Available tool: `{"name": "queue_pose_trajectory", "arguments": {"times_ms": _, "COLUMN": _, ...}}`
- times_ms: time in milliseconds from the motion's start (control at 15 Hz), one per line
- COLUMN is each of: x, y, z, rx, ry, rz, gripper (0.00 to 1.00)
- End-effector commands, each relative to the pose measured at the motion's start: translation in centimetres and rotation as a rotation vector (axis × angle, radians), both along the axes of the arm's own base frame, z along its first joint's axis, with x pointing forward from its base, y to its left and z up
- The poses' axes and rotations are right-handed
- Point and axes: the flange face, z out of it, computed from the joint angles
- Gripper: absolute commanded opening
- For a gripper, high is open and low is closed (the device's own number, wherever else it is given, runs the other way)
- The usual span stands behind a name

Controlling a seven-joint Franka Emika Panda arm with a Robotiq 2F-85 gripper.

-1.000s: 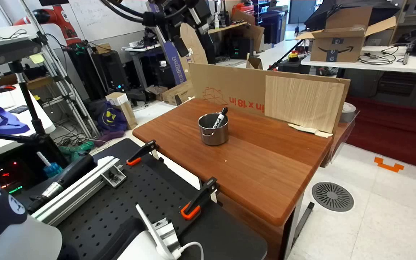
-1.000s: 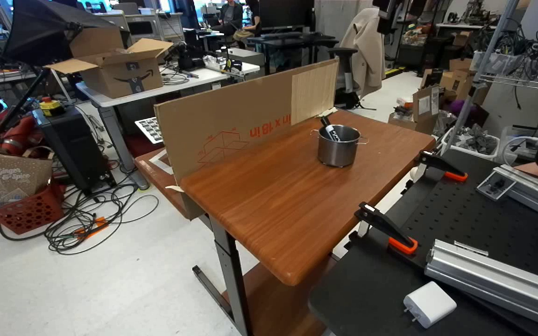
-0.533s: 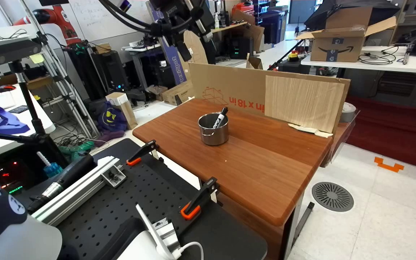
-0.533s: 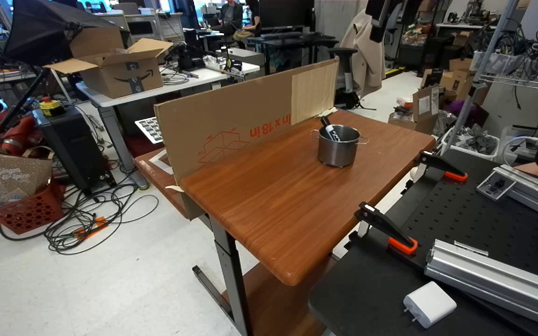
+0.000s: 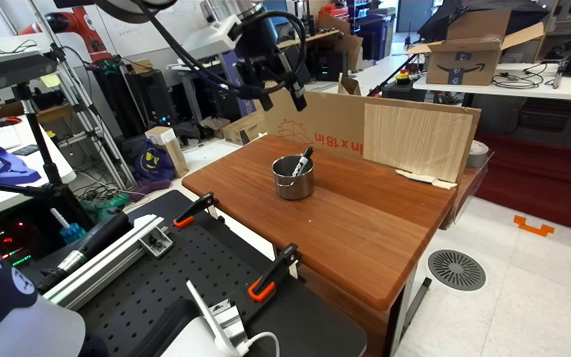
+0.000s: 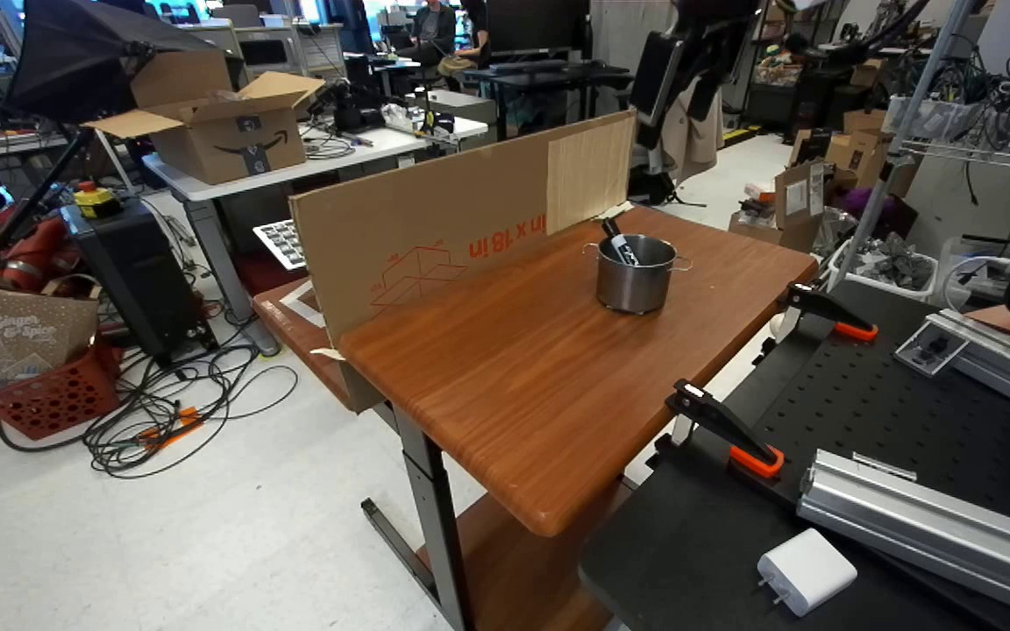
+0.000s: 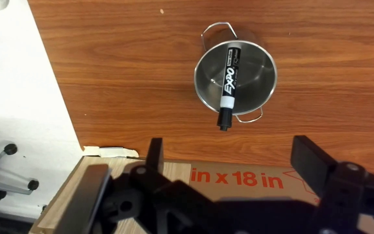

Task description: Put the marker in the pot on the table

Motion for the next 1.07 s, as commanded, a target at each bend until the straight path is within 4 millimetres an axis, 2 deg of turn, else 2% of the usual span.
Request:
{"name": "queue_pose_trajectory", "arguments": {"times_ms": 0, "x": 3.0, "y": 0.3, "z": -2.0, "rx": 0.025, "ry": -0.006, "rz": 0.042, "gripper": 1.0}}
{"name": "queue_pose_trajectory", "arguments": {"times_ms": 267, "x": 5.9, "y": 0.5, "z": -5.0, "rx": 0.045, "ry": 0.034, "rz": 0.077, "gripper": 1.0}}
{"name": "queue_pose_trajectory", "arguments": {"times_ms": 600, "x": 8.1, "y": 0.4, "z": -8.4, "rx": 0.062, "ry": 0.097, "rz": 0.127, "gripper": 1.0}}
{"name": "queue_pose_trajectory", "arguments": {"times_ms": 1000, "x": 9.2, "y": 0.0, "z": -10.1, "rx": 0.078, "ry": 0.131, "rz": 0.174, "gripper": 1.0}}
